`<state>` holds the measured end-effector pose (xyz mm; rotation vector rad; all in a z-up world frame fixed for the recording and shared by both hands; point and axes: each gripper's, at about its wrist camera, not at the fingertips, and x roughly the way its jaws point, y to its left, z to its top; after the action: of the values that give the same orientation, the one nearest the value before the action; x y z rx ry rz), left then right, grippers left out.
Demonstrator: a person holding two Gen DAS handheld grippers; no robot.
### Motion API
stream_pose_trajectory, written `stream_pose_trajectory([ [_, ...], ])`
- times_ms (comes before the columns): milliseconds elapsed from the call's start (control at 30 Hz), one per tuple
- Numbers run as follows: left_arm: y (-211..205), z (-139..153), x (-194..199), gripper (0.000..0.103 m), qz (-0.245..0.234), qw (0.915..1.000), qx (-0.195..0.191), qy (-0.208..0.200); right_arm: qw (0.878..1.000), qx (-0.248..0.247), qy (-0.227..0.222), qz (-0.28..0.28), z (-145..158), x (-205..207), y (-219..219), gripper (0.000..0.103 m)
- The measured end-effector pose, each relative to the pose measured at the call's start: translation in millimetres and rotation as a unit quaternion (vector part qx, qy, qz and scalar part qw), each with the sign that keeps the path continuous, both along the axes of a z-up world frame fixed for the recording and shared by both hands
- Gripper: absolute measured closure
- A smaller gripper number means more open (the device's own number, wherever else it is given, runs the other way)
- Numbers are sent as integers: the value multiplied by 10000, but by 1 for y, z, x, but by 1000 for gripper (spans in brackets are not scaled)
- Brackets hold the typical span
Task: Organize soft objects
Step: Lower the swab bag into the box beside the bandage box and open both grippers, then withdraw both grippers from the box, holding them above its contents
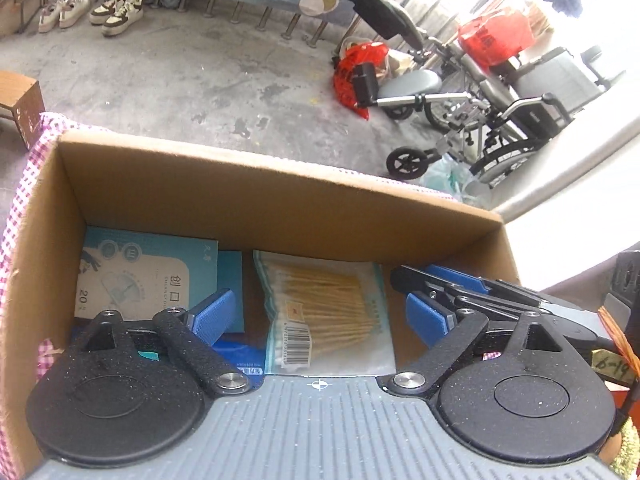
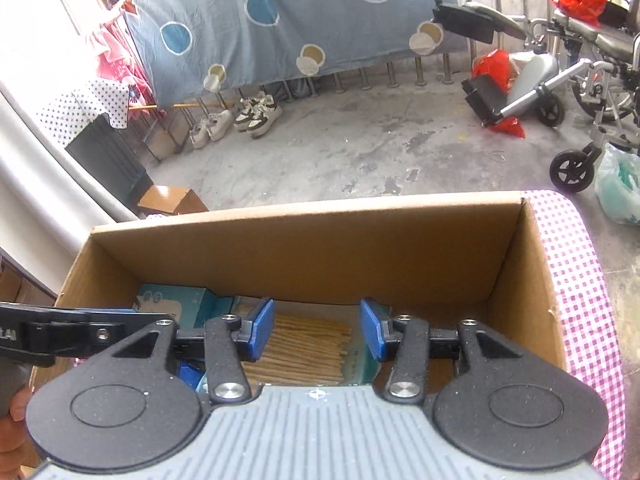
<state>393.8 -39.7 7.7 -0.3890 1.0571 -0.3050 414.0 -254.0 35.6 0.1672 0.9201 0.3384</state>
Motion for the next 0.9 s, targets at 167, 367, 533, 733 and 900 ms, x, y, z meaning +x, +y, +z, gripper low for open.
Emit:
stream_pose_trajectory([
  [167, 26, 44, -40, 5, 106, 9991, -153, -389, 9994, 177, -55, 298, 34, -23, -2, 53],
  [367, 67, 84, -111, 1, 163, 9951, -261, -938, 9890, 469, 964, 1021, 26, -32, 18, 53],
  [533, 96, 80, -172, 1, 351, 9897, -333, -1345, 9773, -13, 1771, 1160, -18, -19, 51, 53],
  [733, 125, 48, -215, 1, 860, 9850, -581, -1375, 9717, -259, 2224, 754, -61, 7, 65, 54],
  [900, 149, 28, -230, 1, 1143, 9832, -760, -1205, 9750, -287, 2146, 499, -62, 14, 71, 54],
])
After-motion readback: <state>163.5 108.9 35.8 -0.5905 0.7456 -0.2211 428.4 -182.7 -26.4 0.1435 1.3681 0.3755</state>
